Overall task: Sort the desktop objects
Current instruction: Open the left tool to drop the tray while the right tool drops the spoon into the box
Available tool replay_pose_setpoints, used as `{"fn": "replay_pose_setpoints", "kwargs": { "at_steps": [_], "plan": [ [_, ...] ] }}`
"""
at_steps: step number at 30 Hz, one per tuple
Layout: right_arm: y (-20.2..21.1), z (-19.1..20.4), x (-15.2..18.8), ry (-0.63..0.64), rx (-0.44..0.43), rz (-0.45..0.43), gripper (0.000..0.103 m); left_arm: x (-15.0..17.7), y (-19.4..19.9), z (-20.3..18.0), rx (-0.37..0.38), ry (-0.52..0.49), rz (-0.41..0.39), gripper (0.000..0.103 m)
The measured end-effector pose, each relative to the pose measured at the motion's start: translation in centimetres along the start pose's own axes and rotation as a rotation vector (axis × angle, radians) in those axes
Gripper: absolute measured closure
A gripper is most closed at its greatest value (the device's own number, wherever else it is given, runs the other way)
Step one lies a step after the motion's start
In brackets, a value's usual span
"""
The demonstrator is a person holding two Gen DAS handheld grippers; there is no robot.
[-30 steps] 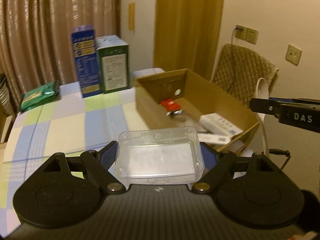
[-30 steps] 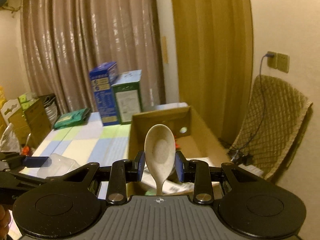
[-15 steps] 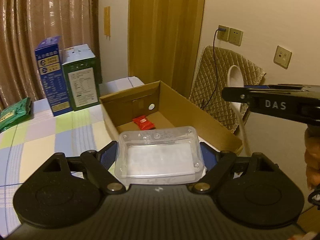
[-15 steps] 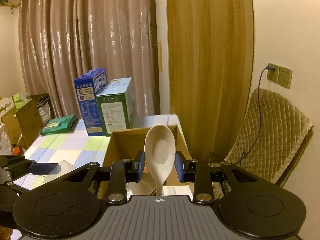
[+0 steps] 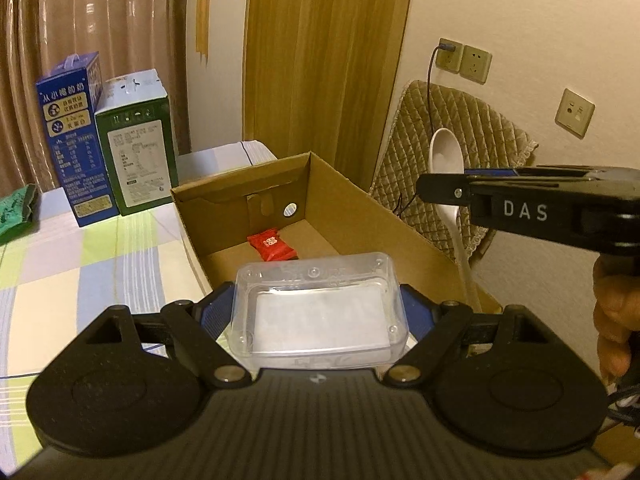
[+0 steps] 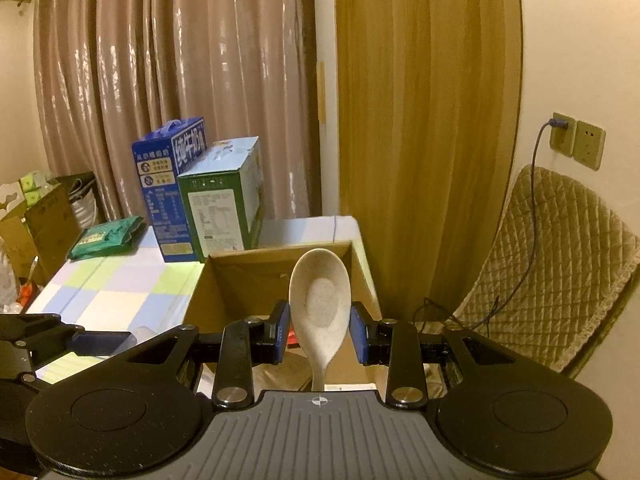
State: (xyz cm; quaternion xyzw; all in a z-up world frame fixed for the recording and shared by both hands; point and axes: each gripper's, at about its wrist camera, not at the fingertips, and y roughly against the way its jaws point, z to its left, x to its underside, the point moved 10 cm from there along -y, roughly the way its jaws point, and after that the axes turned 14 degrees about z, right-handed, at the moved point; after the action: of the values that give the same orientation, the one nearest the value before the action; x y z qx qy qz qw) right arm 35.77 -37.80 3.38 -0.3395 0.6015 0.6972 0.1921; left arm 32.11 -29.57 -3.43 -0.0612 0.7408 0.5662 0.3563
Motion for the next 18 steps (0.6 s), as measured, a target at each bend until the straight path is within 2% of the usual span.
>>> {"fn": "replay_pose_setpoints", "kwargs": {
  "at_steps": [7,10,18],
  "plan": [
    [-1.9,-0.8,-0.8,-0.01,0.011,0.01,0.074,-2.2,-2.1,0.5,0.063,0.02,-0.02,0.02],
    [-2.6,-1.1,-1.0,-0.013,0.012,0.019,0.074,-2.5,-3.2,1.1,0.058,0.03,0.006,0.016],
    [-4.6,-0.7,-0.5,-0.018,-0.011,0.054,0.074,-1.7,-2.8,3.5,0.041,0.072,-0.003,0.013]
  ]
}}
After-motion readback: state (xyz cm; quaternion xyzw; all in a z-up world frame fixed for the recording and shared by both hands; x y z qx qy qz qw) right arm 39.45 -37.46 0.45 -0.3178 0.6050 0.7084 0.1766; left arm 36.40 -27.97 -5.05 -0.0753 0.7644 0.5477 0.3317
